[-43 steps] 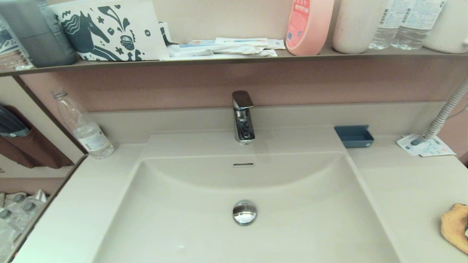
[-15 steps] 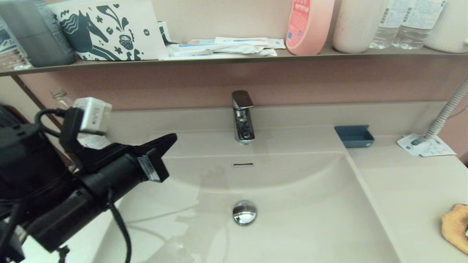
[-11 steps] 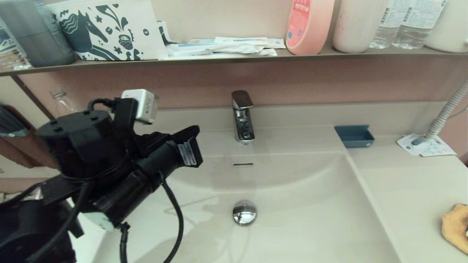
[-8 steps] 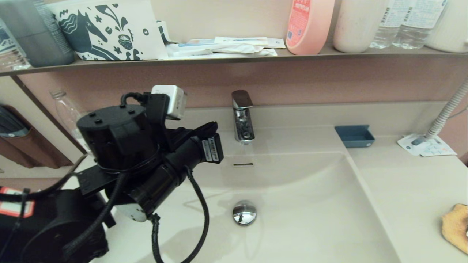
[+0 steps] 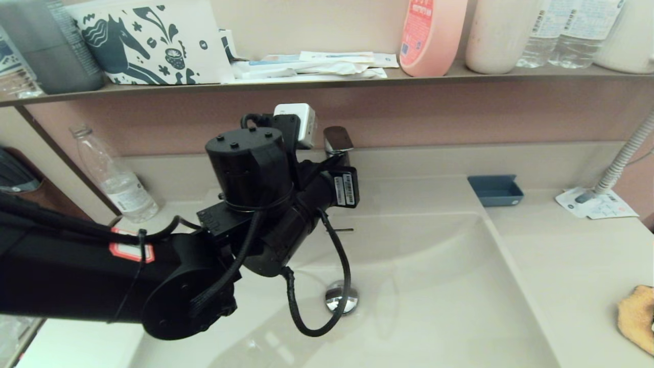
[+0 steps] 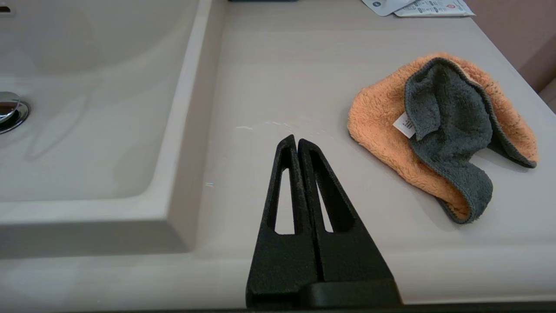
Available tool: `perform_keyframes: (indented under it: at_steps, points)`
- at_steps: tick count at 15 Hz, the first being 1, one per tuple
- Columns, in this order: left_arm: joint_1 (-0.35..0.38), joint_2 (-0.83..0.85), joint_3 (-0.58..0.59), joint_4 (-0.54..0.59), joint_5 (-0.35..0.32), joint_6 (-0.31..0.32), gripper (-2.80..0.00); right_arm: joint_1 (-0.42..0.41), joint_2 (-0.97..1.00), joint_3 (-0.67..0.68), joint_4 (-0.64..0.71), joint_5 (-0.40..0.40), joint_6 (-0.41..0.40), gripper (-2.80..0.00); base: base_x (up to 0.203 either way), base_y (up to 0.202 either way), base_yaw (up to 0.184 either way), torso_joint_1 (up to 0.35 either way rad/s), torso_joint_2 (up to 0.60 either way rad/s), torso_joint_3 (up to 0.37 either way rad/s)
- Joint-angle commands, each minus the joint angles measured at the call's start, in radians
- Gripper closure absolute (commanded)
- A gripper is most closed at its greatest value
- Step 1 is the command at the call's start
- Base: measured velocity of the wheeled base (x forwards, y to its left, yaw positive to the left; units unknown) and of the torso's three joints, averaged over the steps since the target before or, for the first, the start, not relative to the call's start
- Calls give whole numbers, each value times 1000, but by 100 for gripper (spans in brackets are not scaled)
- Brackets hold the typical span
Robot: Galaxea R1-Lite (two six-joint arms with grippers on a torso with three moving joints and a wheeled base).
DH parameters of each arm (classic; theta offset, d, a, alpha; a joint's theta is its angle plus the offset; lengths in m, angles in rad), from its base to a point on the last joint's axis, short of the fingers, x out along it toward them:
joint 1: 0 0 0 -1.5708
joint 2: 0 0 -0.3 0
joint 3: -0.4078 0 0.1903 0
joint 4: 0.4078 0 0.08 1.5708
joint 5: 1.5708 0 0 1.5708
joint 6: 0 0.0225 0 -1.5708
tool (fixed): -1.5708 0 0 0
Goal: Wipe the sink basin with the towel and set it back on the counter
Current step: Turn on the faucet
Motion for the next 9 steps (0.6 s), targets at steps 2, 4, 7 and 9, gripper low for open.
perform_keyframes:
  at_steps: [2,4,7,9]
  points:
    - [-15,51,-35,-8,6,-2,0,0,0,0,0,0,0,0,0,0,0,0,0,0]
    - [-18,61,-59,-8,13,-2,0,0,0,0,0,0,0,0,0,0,0,0,0,0]
    - [-12,69,-100,-4,18,0,0,0,0,0,0,0,0,0,0,0,0,0,0,0]
    - [-9,65,-106,-4,18,7,0,0,0,0,0,0,0,0,0,0,0,0,0,0]
